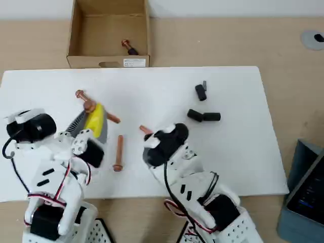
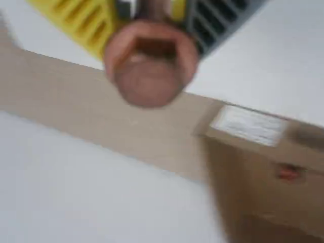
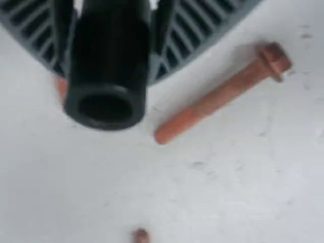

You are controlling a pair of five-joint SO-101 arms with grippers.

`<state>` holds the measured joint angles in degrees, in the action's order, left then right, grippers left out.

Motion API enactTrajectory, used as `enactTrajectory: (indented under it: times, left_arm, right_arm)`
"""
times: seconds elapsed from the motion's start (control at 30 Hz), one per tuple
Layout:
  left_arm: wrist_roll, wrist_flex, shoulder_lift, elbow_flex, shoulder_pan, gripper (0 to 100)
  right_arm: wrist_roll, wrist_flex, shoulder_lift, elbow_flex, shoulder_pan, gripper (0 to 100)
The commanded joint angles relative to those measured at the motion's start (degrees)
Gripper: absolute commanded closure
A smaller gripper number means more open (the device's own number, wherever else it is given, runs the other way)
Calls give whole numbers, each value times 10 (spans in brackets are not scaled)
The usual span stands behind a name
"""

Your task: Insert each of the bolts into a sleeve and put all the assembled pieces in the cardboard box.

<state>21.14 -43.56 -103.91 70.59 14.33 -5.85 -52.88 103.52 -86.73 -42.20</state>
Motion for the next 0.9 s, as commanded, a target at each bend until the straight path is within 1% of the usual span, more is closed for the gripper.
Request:
enactTrajectory:
  times: [0.0, 0.1, 0.3, 0.47, 0.6, 0.7, 0.87]
  left_arm:
    - [18, -16, -4, -56, 55, 998]
    - [28, -39, -4, -65, 71, 998]
    - [37, -75, -4, -63, 72, 998]
    - [36, -74, -4, -62, 72, 998]
    - [36, -73, -4, -49, 72, 998]
    - [36, -73, -4, -37, 72, 998]
    - [33, -75, -4, -33, 72, 998]
  right_arm:
    - [4, 28, 71, -2, -22, 989]
    - [9, 30, 71, -4, -33, 989]
    - [48, 43, 71, -3, -36, 989]
    - [82, 75, 71, -1, -36, 989]
    - [111, 88, 71, 0, -58, 989]
    - [117, 92, 71, 0, -70, 989]
    - [117, 95, 71, -1, -68, 989]
